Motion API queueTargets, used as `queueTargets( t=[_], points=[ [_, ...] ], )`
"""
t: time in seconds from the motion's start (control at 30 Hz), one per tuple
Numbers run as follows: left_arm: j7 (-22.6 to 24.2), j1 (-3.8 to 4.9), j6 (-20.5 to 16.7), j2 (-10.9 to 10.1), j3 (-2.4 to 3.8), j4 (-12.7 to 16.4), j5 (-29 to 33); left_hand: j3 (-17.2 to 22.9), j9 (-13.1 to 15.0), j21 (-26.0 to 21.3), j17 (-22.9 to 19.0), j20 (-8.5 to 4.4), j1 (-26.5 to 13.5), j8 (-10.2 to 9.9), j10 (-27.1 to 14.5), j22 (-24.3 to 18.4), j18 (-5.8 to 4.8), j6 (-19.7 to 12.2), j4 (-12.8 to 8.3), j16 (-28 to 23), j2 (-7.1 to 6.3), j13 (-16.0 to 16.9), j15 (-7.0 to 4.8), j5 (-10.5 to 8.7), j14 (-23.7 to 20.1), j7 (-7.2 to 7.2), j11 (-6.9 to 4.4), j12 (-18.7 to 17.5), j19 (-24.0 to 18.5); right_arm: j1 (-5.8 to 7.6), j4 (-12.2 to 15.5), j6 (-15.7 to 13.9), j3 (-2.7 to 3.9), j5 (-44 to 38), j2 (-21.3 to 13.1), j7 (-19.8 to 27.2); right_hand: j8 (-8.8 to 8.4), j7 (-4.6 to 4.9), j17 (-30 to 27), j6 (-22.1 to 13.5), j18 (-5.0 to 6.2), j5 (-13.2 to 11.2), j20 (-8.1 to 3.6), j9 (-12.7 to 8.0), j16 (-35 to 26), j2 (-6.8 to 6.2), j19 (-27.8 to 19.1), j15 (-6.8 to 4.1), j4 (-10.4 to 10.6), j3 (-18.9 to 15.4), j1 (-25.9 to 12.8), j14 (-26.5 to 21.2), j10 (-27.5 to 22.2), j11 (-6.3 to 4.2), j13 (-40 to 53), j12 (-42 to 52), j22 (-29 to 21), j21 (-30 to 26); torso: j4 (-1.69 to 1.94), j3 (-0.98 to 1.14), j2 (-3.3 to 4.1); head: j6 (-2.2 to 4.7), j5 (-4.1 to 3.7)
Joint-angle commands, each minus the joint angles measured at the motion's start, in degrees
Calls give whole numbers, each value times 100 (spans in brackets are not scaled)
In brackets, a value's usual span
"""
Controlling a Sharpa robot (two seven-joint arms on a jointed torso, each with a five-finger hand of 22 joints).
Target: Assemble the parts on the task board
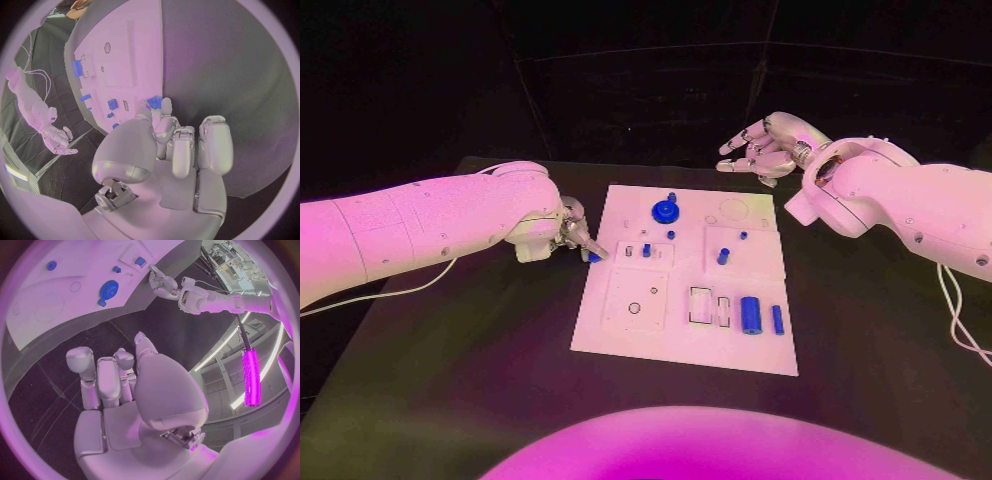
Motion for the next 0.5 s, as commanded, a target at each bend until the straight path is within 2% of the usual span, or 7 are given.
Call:
queueTargets(
  t=[0.03, 0.1, 0.2, 0.37, 0.43, 0.5],
  points=[
    [34, -24, -74, -29, -18, 27, -96, 465, -11, -25, 1509, -38, 200, -51, -60, 303, -67, -46, -455, 18, 124, -15, -32, 30, 598, 18, 6, -32, 123, 8, 3, 24, 3, 11, -2, 33, 30, -4, 1, -19, 38, 29, -1, -1, -13, 60, 51, -44, -1, -47, -13, 80, 37, -9, 3, 18, 6, -20, 2, -1, 1, 1, 4],
    [63, -24, -104, -44, -18, 38, -96, 472, -17, -21, 1509, -37, 183, -58, -60, 308, -69, -41, -461, 18, 103, -11, -29, 30, 598, 23, 10, -33, 124, 7, 2, 26, 3, 11, -4, 33, 31, -4, 4, -21, 39, 69, -2, -2, -13, 68, 50, -45, -4, -48, 4, 81, 35, -10, 0, 17, 1, -25, 2, 3, 0, 1, 6],
    [108, -24, -153, -69, -18, 57, -97, 538, -33, -17, 1509, -33, 191, -82, -71, 315, -70, -40, -494, 18, 94, -16, -24, 55, 598, 22, 11, -45, 126, 4, 0, 27, 3, 11, -6, 34, 34, -4, 11, -24, 37, 286, -6, -4, -18, 75, 57, -47, -3, -61, 40, 83, 26, -11, -7, 14, 4, -28, -2, 2, 1, 1, 14],
    [155, -24, -200, -100, -18, 81, -97, 843, -104, -33, 1509, -20, 140, -188, -120, 312, -66, -44, -581, 18, 23, -49, -12, 174, 598, 41, 28, -102, 123, 1, -5, 30, 3, 11, -8, 35, 36, -3, 11, -27, 38, 367, -6, -5, -23, 76, 58, -48, 1, -71, 55, 83, 23, -12, -11, 12, 1, -33, 1, -2, -1, 1, 13],
    [172, -24, -207, -113, -18, 93, -97, 1140, -158, -43, 1509, -9, 37, -268, -141, 313, -65, -31, -626, 18, -90, -60, -3, 252, 598, 55, 41, -134, 122, -2, -8, 32, 3, 11, -8, 36, 37, -3, 16, -27, 38, 391, -7, -5, -22, 78, 57, -48, 3, -74, 60, 84, 23, -12, -12, 12, 0, -35, 3, -1, 0, 1, 17],
    [184, -24, -207, -126, -18, 102, -97, 1597, -211, -56, 1509, 12, -170, -341, -157, 315, -66, 21, -649, 18, -286, -70, -2, 379, 598, 74, 67, -168, 122, -4, -12, 34, 3, 11, -8, 38, 37, -3, 15, -28, 38, 404, -7, -5, -24, 78, 59, -48, 3, -75, 63, 84, 21, -12, -15, 11, 1, -34, 1, 2, 2, 1, 22]
  ],
)
